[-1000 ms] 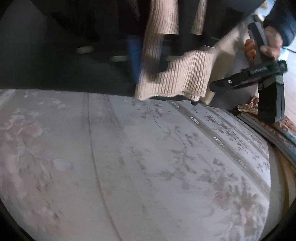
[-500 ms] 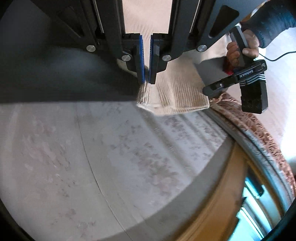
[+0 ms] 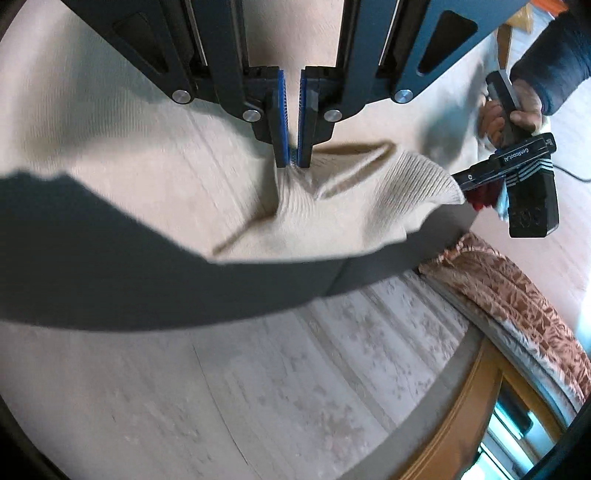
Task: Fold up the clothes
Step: 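Fold the collar down onto the sweater body and open both grippers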
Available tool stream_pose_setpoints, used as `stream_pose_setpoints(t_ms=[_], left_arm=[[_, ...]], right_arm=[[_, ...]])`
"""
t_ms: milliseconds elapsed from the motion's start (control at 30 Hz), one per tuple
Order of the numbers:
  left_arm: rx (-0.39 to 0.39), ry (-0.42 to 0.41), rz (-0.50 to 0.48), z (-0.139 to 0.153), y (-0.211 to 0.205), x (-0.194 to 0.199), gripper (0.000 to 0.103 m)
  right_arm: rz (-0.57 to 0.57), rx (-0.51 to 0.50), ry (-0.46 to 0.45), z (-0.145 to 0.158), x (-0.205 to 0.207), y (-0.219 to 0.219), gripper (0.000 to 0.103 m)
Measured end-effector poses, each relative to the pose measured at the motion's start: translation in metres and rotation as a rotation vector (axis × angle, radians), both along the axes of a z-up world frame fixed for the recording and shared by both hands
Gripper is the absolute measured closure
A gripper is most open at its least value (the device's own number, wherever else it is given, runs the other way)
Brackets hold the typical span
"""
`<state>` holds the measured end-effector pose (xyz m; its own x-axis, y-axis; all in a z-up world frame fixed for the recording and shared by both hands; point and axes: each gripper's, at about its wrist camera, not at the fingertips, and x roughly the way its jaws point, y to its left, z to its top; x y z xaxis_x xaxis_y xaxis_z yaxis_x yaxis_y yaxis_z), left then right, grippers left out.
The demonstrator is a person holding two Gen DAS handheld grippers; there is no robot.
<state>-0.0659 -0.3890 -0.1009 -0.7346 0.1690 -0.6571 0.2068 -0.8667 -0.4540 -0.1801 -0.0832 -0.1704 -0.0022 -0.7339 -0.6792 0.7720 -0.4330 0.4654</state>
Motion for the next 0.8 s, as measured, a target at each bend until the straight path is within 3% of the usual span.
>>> stream_pose_setpoints(t_ms=[67,167,200,267,367,400,500,667,733,800], left_arm=[[0.034,-0.016,0.013,-0.008,-0.001,0.011,0.092],[0.11,-0.022,0.034,-0.016,-0.006,0.025,0.089],[0.157,-0.007,0.047,-0.017,-0.009,0.028,0.088],[0.25,0.021,0.073,-0.019,-0.016,0.035,0.088],[0.41,0.067,0.102,-0.024,-0.025,0.042,0.083],[0.47,0.077,0.106,-0.026,-0.025,0.039,0.081],[0.539,0.055,0.111,-0.033,-0.021,0.029,0.077],[0.635,-0.013,0.153,-0.052,-0.015,0.017,0.07],[0.654,-0.01,0.185,-0.056,-0.015,0.016,0.072],[0.648,0.011,0.224,-0.054,-0.017,0.018,0.084]], right_arm=[[0.0,0.024,-0.004,-0.004,0.001,0.012,0.093],[-0.019,0.018,-0.035,-0.002,-0.001,0.03,0.069],[-0.028,0.002,-0.047,0.0,-0.002,0.035,0.062],[-0.053,-0.06,-0.103,0.006,-0.008,0.043,0.061],[-0.089,-0.154,-0.214,0.005,-0.018,0.049,0.051],[-0.089,-0.164,-0.235,0.003,-0.019,0.046,0.051],[-0.068,-0.149,-0.295,-0.01,-0.014,0.031,0.051],[-0.074,-0.137,-0.294,-0.018,-0.004,0.014,0.053],[-0.095,-0.14,-0.297,-0.019,-0.004,0.013,0.065],[-0.105,-0.126,-0.283,-0.017,-0.003,0.011,0.083]])
